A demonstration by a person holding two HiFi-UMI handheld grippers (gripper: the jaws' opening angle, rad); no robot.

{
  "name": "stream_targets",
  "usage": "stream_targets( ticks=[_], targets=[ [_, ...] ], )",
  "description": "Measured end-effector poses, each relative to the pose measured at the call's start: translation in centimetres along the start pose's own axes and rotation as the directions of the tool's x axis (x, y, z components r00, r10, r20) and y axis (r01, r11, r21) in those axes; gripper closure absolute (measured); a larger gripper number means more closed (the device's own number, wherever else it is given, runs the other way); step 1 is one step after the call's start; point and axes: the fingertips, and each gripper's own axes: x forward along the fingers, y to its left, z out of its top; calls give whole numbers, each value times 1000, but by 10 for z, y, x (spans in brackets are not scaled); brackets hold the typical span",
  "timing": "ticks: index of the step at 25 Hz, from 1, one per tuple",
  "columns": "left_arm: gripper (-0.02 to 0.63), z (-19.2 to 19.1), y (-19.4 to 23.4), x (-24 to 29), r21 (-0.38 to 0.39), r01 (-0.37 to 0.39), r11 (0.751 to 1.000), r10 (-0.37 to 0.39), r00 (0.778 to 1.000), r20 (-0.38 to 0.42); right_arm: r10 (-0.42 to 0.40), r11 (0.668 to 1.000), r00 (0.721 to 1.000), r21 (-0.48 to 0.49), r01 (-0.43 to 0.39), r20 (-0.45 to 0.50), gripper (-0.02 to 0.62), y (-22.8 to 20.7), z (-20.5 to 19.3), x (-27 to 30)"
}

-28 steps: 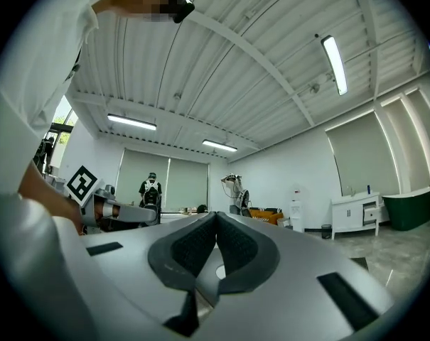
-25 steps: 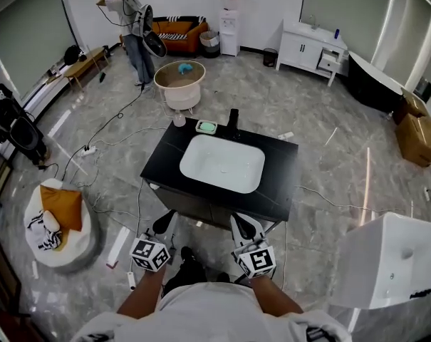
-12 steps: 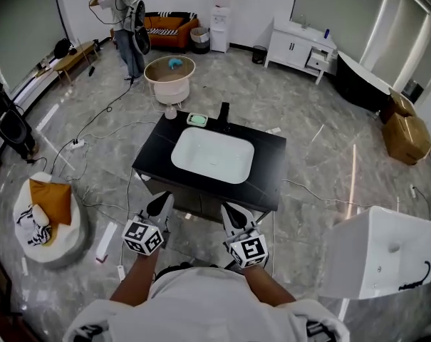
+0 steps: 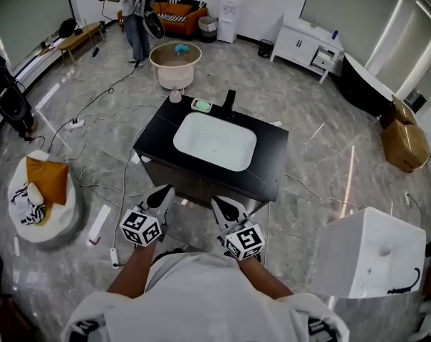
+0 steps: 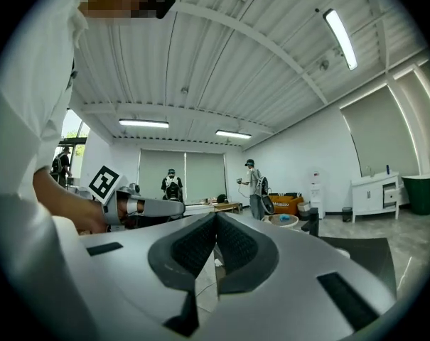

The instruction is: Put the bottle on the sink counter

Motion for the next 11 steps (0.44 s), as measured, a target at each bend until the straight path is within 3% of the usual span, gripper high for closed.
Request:
stream_targets(
  ticks=[5, 11],
  targets=[
    [577, -7, -8, -7, 2, -35, 999, 35, 999, 26, 7, 1000, 1000, -30, -7, -14, 581, -6, -2, -9],
    [577, -18, -21, 5, 11, -39, 999, 38, 998, 52, -76, 997, 997, -34, 75, -18, 581, -41, -11, -19]
  ],
)
